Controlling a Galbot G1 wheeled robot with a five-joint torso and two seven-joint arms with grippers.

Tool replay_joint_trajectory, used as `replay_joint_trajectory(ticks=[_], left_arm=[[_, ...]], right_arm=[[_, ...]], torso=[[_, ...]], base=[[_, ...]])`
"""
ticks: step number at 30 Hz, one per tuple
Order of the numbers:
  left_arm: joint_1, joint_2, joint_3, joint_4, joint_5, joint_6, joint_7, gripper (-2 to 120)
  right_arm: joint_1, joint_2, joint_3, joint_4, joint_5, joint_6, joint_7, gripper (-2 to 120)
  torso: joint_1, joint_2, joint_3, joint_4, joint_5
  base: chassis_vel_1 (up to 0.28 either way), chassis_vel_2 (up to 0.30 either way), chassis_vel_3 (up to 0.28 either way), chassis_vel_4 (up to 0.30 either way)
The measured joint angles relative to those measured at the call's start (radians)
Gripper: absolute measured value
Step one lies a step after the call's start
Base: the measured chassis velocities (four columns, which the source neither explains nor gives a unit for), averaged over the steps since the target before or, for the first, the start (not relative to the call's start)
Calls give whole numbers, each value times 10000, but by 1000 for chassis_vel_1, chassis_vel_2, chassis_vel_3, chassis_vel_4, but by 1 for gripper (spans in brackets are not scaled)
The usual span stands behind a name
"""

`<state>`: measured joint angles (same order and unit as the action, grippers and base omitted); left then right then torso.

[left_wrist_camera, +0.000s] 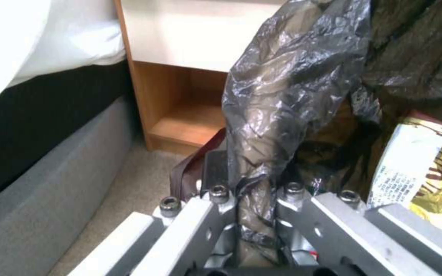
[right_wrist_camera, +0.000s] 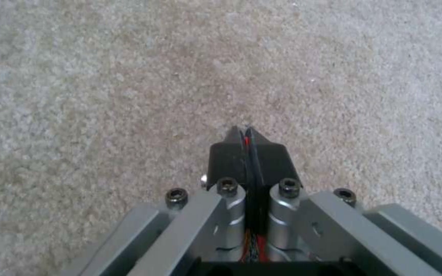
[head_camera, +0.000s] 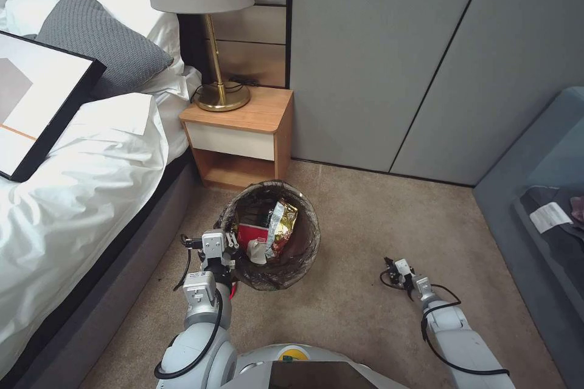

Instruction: Pick up the trash bin, then pick up the garbage from the floor and place it into the trash bin.

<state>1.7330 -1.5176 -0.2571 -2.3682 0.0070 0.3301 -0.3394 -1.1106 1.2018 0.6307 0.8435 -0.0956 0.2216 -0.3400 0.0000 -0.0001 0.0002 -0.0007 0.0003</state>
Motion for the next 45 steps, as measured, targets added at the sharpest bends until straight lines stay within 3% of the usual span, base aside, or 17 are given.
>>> replay_joint_trajectory(ticks=[7,9,11,13,19,20,22,25,27,28,33,37,45], left_arm=[[0,0,0,0,0,0,-1,2],[-1,0,2,0,0,0,2,2],[0,0,2,0,0,0,2,2],[0,0,1,0,0,0,0,2],[0,0,0,0,0,0,0,2],[-1,0,1,0,0,0,0,2],[0,-1,1,0,0,0,0,2],[0,0,0,0,0,-1,-1,2],[1,0,-1,0,0,0,-1,2],[0,0,1,0,0,0,2,2],[0,0,-1,0,0,0,0,2],[0,0,0,-1,0,0,0,2],[0,0,0,0,0,0,0,2]], right_arm=[[-423,-47,-192,1841,984,408,124,0],[-744,-53,-355,3414,1709,847,115,0],[-789,-47,-386,3698,1807,977,106,0],[-974,-27,-551,5291,2228,1517,10,0],[-1230,-100,-806,6935,2754,1646,-69,0],[-1342,-155,-1036,8110,3101,1656,-180,0],[-1374,-194,-1172,8680,3270,1655,-234,0],[-1431,-528,-2262,10922,4188,1320,-326,0],[-1423,-687,-2647,11415,4427,1177,-315,0],[-1374,-1076,-3653,12368,4718,823,-223,0],[-1250,-1282,-4555,12658,4515,573,-171,0],[-1166,-1052,-5346,11917,3693,617,-123,0],[-1573,-592,-5704,10964,3045,882,-147,0]], torso=[[1,-2,2,-1,9],[1,-2,1,5,-3],[1,-2,1,4,-2],[1,-1,0,14,1],[1,-2,0,10,-4],[1,-1,-1,0,1],[1,-1,-2,6,-8],[0,0,-2,10,-4],[1,-1,-1,8,-4],[0,0,-2,7,-6],[0,0,-2,7,-5],[0,0,-1,7,-2],[0,0,-2,6,-3]], base=[[0,0,0,0],[0,0,0,0],[0,0,0,0],[0,0,0,0],[0,0,0,0],[0,0,0,0],[0,0,0,0],[0,0,0,0],[0,0,0,0],[0,0,0,0],[0,0,0,0],[0,0,0,0],[0,0,0,0]])
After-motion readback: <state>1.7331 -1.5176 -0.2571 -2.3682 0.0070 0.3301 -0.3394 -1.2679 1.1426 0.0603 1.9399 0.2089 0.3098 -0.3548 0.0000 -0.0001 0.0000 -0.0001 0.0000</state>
